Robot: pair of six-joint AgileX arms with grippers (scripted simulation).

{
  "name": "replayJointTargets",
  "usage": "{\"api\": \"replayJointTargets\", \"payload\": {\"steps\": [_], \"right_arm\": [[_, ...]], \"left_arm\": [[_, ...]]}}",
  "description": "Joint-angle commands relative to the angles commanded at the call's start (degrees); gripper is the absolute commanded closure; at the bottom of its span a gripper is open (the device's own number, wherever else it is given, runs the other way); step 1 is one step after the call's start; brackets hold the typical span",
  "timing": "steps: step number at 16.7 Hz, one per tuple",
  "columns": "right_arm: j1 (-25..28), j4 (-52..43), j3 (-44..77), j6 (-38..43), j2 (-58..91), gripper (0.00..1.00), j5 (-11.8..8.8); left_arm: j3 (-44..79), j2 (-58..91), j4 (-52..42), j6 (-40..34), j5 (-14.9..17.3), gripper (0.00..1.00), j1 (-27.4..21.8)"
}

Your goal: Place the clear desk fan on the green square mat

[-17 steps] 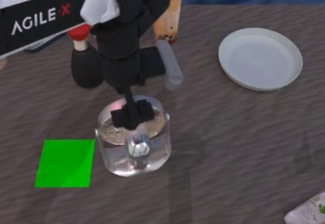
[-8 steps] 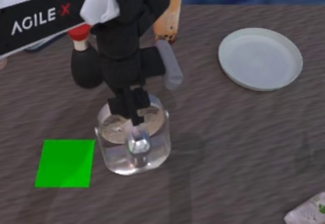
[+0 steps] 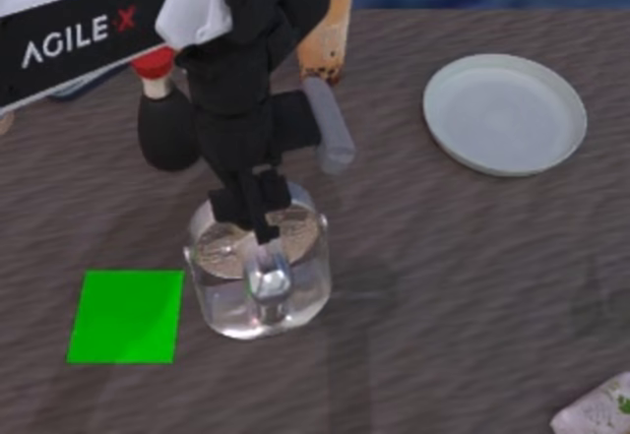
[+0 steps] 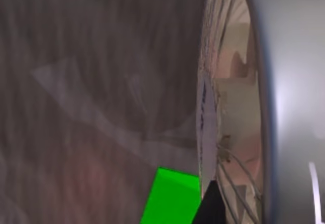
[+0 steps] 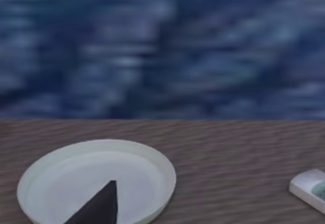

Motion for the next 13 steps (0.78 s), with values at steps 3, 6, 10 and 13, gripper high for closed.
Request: {"api": "replayJointTargets", "payload": {"steps": [3, 6, 10, 13], "right_arm": [[0.0, 0.0, 0.0, 0.0, 0.0, 0.0, 0.0], [0.0, 0.0, 0.0, 0.0, 0.0, 0.0, 0.0], [0.0, 0.0, 0.0, 0.0, 0.0, 0.0, 0.0], [0.0, 0.0, 0.0, 0.0, 0.0, 0.0, 0.0]], "left_arm": [[1.0, -0.06, -1.01, 0.13, 0.0, 1.0, 0.09], [5.85, 0.06, -5.83, 0.03, 0.02, 1.0, 0.59], [11.24, -0.15, -11.24, -0.02, -0.02, 1.0, 1.08], [11.33, -0.16, -11.34, -0.03, -0.02, 1.0, 1.09]]}}
